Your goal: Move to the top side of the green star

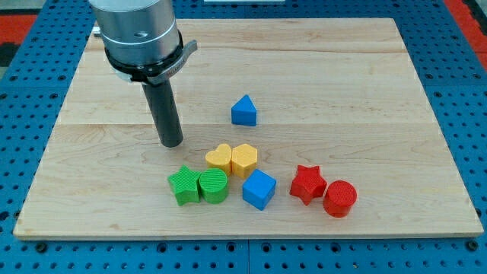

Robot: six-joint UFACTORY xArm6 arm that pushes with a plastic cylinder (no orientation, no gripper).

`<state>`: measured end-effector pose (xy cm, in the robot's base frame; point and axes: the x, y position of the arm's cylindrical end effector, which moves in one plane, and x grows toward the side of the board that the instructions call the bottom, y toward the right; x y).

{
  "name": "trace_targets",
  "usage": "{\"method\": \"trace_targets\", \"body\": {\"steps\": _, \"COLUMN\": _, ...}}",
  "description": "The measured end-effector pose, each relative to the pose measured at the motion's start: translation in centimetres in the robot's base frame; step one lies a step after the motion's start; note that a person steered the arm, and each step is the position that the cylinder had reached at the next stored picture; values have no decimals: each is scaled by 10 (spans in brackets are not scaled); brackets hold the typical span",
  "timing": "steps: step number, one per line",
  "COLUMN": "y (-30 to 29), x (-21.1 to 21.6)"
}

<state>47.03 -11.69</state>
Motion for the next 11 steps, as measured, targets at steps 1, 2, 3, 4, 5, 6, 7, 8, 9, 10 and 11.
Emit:
{"method": "trace_targets", "body": {"steps": 1, "y": 25, "x": -14}}
{"method": "trace_targets", "body": {"steps": 2, "y": 131, "x": -15}}
{"method": "trace_targets", "body": {"steps": 3, "y": 157, "x": -14}}
{"method": "trace_targets", "body": {"steps": 4, "y": 132, "x": -12}}
{"method": "trace_targets", "body": {"steps": 5, "y": 53, "x": -11}}
{"method": "trace_targets", "body": {"steps": 6, "y": 44, "x": 9}}
{"method": "trace_targets", "body": {"steps": 7, "y": 8, "x": 9}}
{"method": "trace_targets", "body": {"steps": 8, "y": -8, "x": 24}}
{"method": "trace_targets", "body": {"steps": 9, "y": -6, "x": 44}}
{"method": "trace_targets", "body": {"steps": 10, "y": 36, "x": 44}}
{"method": "trace_targets", "body": {"steps": 11, "y": 45, "x": 49}}
